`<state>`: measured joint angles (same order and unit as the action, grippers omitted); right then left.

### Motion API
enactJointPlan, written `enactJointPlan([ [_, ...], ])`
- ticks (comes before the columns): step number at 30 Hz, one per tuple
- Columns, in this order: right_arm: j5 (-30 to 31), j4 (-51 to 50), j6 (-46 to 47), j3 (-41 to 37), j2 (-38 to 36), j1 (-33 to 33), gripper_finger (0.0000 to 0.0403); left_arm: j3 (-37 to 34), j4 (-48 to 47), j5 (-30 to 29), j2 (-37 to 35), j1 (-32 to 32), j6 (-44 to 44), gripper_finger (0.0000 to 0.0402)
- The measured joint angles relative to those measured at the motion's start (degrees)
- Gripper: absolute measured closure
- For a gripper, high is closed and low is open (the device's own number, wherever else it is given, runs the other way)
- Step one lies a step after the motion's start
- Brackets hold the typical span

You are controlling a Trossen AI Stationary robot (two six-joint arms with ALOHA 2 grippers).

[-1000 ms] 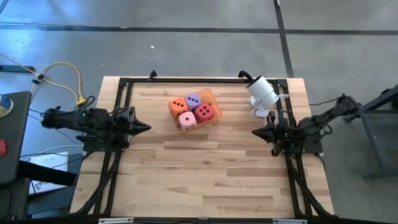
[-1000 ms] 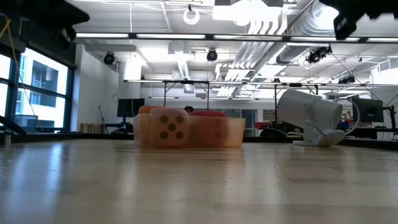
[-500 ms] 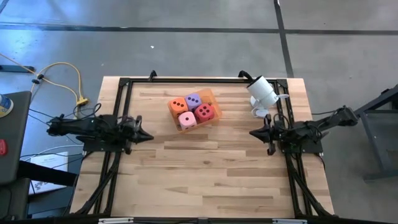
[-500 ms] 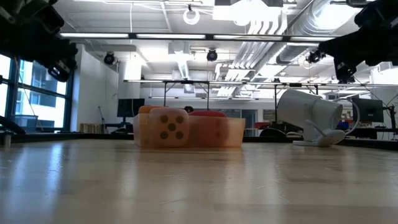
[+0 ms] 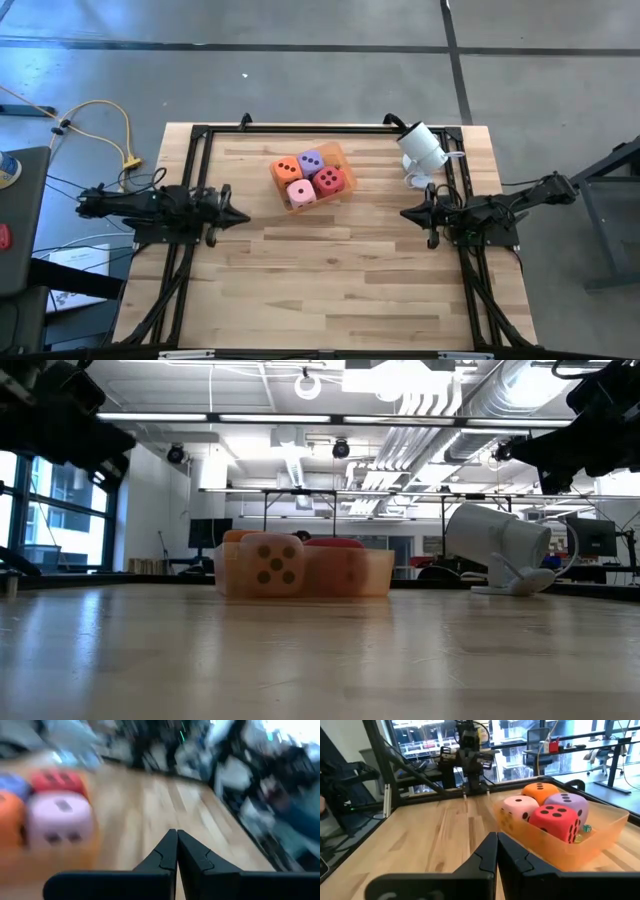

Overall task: Pick & Place Dice
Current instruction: Return to Home Position

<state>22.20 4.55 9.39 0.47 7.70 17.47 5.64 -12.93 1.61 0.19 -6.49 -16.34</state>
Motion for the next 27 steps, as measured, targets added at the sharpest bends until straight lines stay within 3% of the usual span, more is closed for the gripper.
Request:
enactJointPlan([
  [6,0.0,-0.2,-0.5,0.0,0.0,0.0,0.0401,-4.4,12.3,-3.0,0.5,0.1,3.9,0.0401],
  [17,0.0,-0.1,-0.5,-0.1,0.0,0.0,0.0401,-4.6,12.4,-1.7,3.2,1.1,12.4,0.0401],
  [27,0.1,-0.1,-0.5,-0.1,0.0,0.0,0.0401,-4.7,13.0,-2.3,10.2,5.3,11.8,0.0401],
])
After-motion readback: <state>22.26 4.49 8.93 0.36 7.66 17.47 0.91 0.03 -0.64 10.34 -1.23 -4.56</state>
